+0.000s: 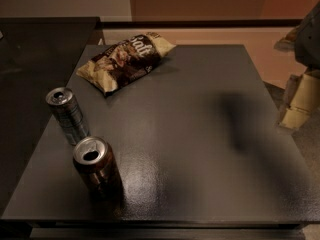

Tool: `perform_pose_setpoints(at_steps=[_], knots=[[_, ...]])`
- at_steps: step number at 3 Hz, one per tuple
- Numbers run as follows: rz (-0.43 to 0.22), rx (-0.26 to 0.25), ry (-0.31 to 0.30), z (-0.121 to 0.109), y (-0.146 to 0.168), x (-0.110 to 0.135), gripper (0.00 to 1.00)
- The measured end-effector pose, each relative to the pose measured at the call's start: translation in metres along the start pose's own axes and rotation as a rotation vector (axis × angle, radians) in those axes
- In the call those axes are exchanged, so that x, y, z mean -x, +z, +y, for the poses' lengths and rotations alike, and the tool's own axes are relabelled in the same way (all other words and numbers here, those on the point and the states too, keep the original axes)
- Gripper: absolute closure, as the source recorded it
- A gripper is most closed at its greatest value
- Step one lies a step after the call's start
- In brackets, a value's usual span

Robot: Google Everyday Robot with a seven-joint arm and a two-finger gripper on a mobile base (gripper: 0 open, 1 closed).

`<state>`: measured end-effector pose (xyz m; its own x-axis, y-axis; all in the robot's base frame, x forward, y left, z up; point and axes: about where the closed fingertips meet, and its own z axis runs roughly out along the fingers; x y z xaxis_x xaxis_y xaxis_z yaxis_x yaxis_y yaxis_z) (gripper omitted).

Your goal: Knock orange can over

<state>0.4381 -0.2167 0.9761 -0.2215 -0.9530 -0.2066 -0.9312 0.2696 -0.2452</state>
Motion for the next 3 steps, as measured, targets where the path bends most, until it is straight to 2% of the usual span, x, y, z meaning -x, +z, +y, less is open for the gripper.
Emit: perform_pose_setpoints(at_steps=[1, 2, 3], knots=[[0.000, 0.000, 0.000, 0.000, 0.000, 0.000, 0.00], [-0.038, 0.005, -0.075, 0.016, 0.007, 0.022, 0.00], [-0.128, 0.043, -0.173, 0.040, 0.023, 0.055, 0.00]])
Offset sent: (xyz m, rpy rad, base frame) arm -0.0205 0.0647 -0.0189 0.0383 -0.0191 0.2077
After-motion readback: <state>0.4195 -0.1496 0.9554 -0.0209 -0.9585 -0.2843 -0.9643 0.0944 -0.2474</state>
